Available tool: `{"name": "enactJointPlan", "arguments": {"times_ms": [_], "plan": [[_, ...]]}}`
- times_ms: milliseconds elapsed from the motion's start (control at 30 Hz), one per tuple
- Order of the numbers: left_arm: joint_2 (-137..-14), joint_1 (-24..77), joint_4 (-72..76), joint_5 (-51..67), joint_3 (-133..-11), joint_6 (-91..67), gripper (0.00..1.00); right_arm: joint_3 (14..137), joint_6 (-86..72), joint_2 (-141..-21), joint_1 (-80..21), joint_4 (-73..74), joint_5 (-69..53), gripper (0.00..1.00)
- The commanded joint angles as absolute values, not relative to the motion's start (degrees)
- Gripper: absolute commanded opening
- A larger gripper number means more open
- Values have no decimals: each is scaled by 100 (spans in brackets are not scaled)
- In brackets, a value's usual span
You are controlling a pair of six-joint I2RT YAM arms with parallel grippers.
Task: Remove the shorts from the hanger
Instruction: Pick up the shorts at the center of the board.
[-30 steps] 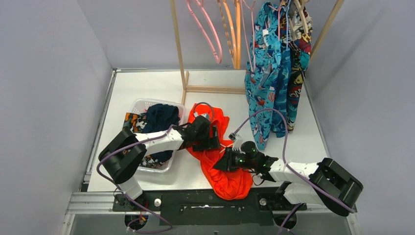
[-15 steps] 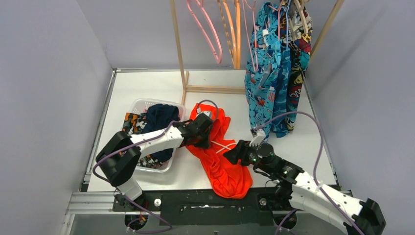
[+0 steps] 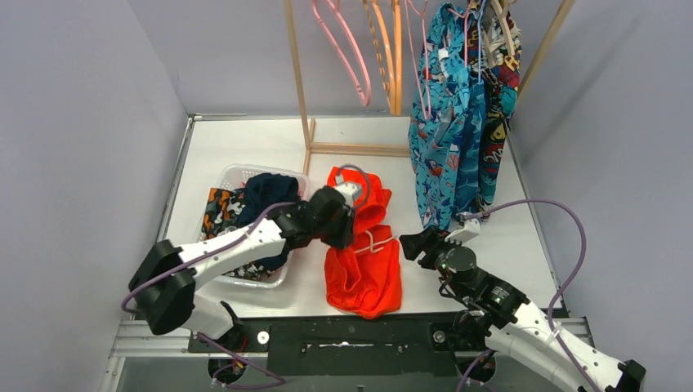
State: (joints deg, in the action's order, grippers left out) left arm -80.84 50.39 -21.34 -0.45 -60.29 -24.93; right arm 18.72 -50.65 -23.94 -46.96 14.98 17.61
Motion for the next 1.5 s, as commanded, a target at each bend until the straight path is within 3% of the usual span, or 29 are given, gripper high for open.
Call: {"name": "enactJointPlan", "arguments": {"times_ms": [0,67,133,300,633,1067,1133,1300,1467], "plan": [[-8457,5673,-1646,508,-5292,-2781,23,2344,-5262,-2927,-4702,1762,2463,66],[-8629,5824,-1436,433,-5178,-2943,43,2458,-5308,-3163,-4704,1846,2578,67],[-8868,5888,-1461,325,-5253,-2995,56,2540,-5358,-3393,-4702,1892,2711,67],[-9145,6046,-1598,-347,-5639,-2972,77,2438,-5727,-3618,-4683,1983,3191,76],[-9108,6284,-1622,-1289,-5995,-3150,86,2122,-6293,-3425,-4504,2397,3306,78],[-11178,7043,-2604,-2021,-6867,-3560,87,1721,-5734,-2903,-3727,2020,2826,81],[-11366,7057,-2734,-2142,-6797,-3837,77,1738,-5596,-2907,-3689,1985,2795,81],[-11328,7037,-3007,-2751,-6596,-4134,26,1824,-5378,-3046,-3618,1952,2572,82],[-11077,6959,-3350,-3493,-6875,-4123,0,1994,-5230,-3254,-3555,2001,2331,82]]}}
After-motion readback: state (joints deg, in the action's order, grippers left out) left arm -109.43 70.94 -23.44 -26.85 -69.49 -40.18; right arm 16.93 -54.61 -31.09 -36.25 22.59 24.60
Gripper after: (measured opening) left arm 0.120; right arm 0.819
